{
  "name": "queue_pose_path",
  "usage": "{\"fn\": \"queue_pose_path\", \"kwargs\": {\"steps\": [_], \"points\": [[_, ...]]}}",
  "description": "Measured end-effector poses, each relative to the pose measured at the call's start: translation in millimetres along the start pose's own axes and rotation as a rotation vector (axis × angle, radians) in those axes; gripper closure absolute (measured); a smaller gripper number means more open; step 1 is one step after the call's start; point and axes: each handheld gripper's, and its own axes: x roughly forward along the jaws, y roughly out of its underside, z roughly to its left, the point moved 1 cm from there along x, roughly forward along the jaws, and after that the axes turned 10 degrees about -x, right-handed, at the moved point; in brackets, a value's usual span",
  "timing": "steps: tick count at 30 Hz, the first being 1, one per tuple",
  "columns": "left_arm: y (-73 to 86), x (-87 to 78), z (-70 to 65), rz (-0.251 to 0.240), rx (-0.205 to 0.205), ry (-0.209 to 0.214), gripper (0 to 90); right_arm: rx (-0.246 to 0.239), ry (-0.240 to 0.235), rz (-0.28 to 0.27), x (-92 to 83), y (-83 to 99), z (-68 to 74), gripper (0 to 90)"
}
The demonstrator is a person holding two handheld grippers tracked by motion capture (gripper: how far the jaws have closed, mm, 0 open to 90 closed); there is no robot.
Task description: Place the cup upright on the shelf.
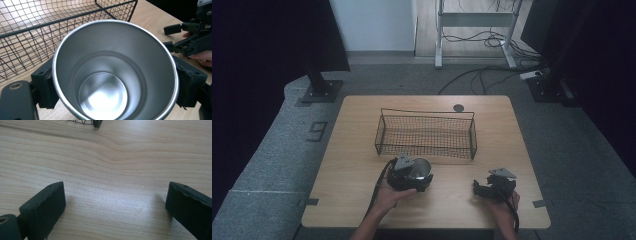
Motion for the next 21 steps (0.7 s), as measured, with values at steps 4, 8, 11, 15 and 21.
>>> {"fn": "queue_pose_path", "kwargs": {"steps": [4,8,11,15,21], "points": [[-1.1,-0.7,0.6,-0.002,-0.004,0.004,13.7,0.000,0.000,0.000,-0.1,0.0,0.0,3.1],[-6.1,-3.0,0.2,-0.016,-0.008,-0.002,13.7,0.000,0.001,-0.001,-0.1,0.0,0.0,3.1],[-8.1,-4.0,-0.3,-0.018,-0.007,0.001,13.8,0.000,0.001,-0.001,-0.1,0.0,0.0,3.2],[-11.2,-5.3,-0.4,-0.022,-0.008,0.009,13.8,0.000,0.001,-0.001,-0.1,0.0,0.0,3.2],[-17.8,-8.4,-0.7,-0.034,-0.002,0.010,13.8,0.001,0.001,-0.001,-0.1,0.0,0.0,3.2]]}}
